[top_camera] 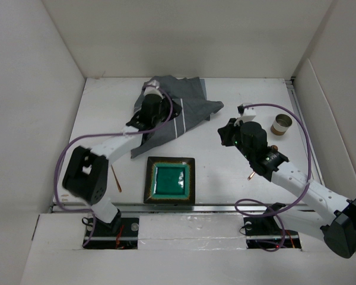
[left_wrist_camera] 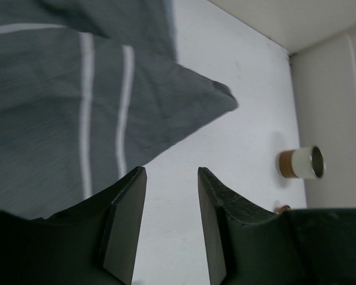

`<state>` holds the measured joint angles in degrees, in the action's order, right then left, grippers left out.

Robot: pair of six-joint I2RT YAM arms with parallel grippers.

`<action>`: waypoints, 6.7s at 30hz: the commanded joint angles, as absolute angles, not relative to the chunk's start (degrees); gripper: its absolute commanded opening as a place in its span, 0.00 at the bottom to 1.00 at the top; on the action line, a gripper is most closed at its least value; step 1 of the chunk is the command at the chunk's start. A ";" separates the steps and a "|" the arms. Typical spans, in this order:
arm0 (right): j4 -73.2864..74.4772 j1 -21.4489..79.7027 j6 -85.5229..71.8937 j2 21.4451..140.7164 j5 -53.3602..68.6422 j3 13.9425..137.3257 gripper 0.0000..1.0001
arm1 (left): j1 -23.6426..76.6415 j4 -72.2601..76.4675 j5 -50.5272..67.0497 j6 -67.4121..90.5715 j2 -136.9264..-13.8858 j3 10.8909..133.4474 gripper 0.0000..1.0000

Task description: Set the dinner table for one person

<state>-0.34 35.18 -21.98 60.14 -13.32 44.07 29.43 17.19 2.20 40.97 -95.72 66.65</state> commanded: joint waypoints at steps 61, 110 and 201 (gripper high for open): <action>-18.08 24.36 -35.42 71.62 -1.17 43.24 0.60 | 21.09 10.02 -31.90 82.53 -64.25 22.15 0.19; -25.84 14.77 -52.29 110.47 6.59 65.73 0.67 | 21.09 15.47 -28.48 67.15 -62.67 24.17 0.00; 7.04 15.04 -17.14 66.33 -0.71 87.28 0.00 | 20.57 13.36 -27.76 31.73 -56.94 70.93 0.00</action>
